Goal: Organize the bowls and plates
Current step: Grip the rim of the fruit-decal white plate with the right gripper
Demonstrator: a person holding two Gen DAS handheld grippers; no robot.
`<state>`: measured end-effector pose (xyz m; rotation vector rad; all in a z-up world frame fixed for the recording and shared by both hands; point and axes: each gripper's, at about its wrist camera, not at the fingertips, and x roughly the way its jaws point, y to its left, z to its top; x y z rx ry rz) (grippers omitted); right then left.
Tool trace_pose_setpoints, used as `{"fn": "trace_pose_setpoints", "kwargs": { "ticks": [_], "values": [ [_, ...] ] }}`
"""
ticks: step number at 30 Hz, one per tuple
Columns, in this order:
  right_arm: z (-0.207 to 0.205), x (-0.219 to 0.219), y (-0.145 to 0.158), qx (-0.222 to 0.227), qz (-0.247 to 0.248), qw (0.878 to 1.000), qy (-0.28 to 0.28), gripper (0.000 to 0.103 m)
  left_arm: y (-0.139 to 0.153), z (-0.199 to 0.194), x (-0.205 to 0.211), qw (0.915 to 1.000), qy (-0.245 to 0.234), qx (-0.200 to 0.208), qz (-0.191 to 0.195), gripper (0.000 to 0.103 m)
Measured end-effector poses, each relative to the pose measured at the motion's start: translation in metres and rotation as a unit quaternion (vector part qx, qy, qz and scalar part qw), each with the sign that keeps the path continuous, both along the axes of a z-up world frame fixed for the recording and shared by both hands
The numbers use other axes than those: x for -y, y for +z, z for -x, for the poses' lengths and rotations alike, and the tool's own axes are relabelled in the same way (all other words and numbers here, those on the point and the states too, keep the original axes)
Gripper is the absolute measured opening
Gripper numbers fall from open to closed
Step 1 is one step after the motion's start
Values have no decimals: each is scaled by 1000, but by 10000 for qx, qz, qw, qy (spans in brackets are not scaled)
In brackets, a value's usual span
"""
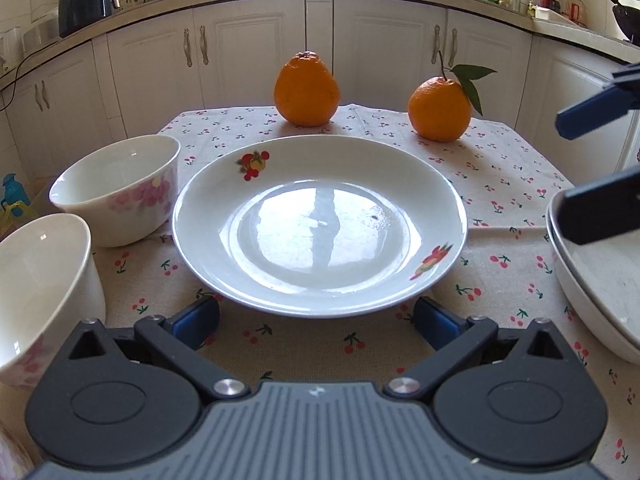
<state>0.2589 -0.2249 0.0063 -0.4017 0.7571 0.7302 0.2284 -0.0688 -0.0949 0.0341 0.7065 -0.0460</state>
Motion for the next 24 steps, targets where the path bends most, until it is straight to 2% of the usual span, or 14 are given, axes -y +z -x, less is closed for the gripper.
{"fn": "trace_pose_setpoints", "kwargs": {
  "ticks": [12, 16, 20, 24],
  "values": [
    [-88, -40, -18, -692, 97, 9942, 813, 103, 4, 0, -3, 9998, -83, 88, 126, 100],
    [-116, -55, -25, -859, 62, 9920, 924, 103, 5, 0, -2, 9998, -105, 125, 129, 99],
    [-141, -68, -33, -1058, -37, 9898, 951, 103, 5, -1, -2, 9998, -110, 88, 149, 94],
    [-161, -73, -40, -1250, -190, 9870, 992, 94, 3, -2, -3, 9998, -140, 82, 116, 92]
  ]
}}
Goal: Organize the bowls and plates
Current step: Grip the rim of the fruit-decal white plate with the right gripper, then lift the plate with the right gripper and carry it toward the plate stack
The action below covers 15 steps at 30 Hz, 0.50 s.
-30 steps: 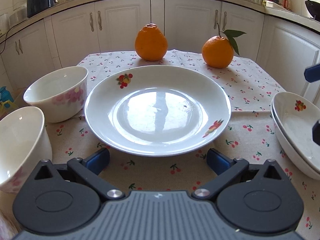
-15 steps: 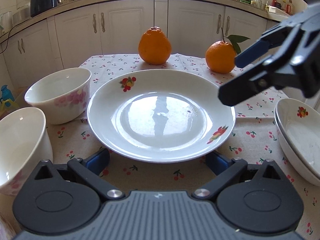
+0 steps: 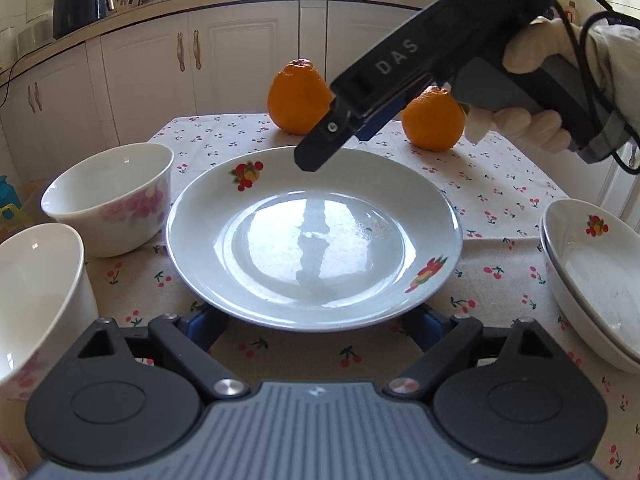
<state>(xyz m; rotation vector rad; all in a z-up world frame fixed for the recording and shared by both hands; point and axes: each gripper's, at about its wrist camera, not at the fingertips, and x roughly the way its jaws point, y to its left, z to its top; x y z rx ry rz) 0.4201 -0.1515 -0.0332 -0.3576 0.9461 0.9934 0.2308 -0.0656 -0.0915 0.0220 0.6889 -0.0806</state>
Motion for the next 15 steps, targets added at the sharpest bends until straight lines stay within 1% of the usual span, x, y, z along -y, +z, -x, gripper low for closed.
{"fn": "trace_pose_setpoints", "kwargs": {
  "ticks": [5, 8, 13, 15],
  "values": [
    [-20, -2, -12, -355, -150, 9993, 20, 81, -1, 1, -1, 10000, -7, 11, -65, 92],
    [-29, -4, -20, -511, -129, 9986, 66, 75, 0, 1, -2, 10000, -1, -2, -74, 92],
    [-35, -5, -24, -747, -289, 9965, 223, 68, -1, 1, 0, 9999, -7, 28, -138, 92],
    [-37, -8, -26, -796, -246, 9961, 282, 66, -1, 1, 0, 9999, -13, 33, -149, 92]
  ]
}}
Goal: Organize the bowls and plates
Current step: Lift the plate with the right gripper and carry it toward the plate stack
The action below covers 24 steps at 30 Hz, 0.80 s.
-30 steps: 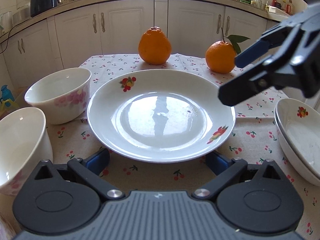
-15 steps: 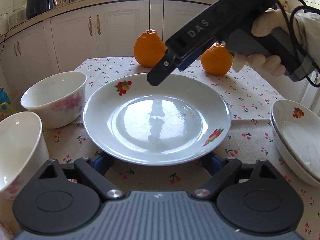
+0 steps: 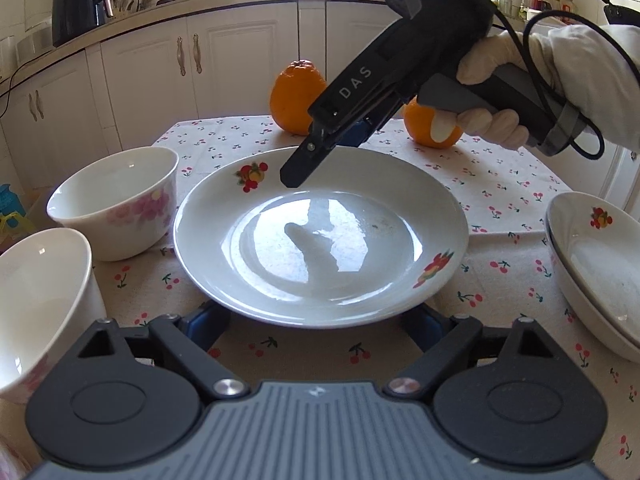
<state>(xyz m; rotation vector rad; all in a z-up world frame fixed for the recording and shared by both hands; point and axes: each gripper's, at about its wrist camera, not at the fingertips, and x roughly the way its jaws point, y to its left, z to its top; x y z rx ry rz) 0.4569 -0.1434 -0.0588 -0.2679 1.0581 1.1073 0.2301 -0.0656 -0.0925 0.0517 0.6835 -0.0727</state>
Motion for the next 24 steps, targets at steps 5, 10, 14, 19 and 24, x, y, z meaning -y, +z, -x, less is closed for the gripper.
{"fn": "trace_pose_setpoints", "kwargs": {
  "ticks": [5, 10, 14, 19, 24],
  "values": [
    [-2, -3, -1, -92, 21, 9999, 96, 65, 0, 0, 0, 10000, -33, -1, 17, 92],
    [0, 0, 0, -138, 24, 9999, 75, 65, 0, 1, -2, 10000, -97, 0, 11, 91],
    [3, 4, 1, -167, -10, 9998, 54, 65, 1, 3, -4, 9999, -159, -17, -25, 91],
    [9, 11, 5, -214, -63, 9998, -2, 65, 4, 9, -4, 9995, -290, -47, -141, 90],
    [20, 20, 12, -243, -110, 9996, -54, 65, 11, 17, -1, 9988, -437, -83, -200, 90]
  ]
}}
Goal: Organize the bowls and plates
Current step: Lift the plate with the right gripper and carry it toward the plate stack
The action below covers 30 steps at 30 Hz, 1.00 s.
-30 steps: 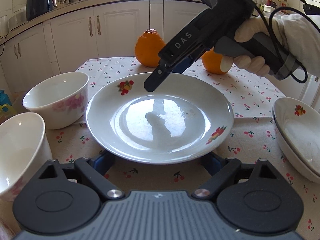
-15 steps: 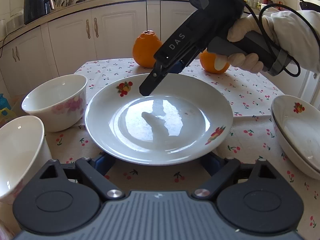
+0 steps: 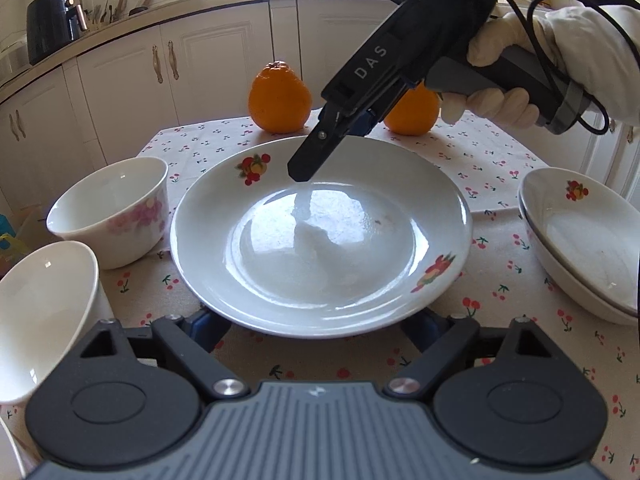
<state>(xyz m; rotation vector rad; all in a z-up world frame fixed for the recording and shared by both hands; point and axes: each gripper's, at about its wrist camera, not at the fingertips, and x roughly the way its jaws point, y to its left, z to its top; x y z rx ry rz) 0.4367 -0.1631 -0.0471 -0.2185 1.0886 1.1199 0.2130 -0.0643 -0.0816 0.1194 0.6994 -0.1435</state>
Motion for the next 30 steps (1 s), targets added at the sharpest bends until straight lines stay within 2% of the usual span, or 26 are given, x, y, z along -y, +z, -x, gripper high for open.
{"fn": "trace_pose_setpoints", "kwargs": {
  "ticks": [15, 30],
  "values": [
    [53, 53, 31, 155, -186, 9986, -480, 65, 30, 32, 18, 9979, -639, -1, 33, 90],
    [109, 120, 51, 395, -271, 9919, -1173, 65, 47, 61, 51, 9903, -1390, 43, 62, 90]
  ]
}}
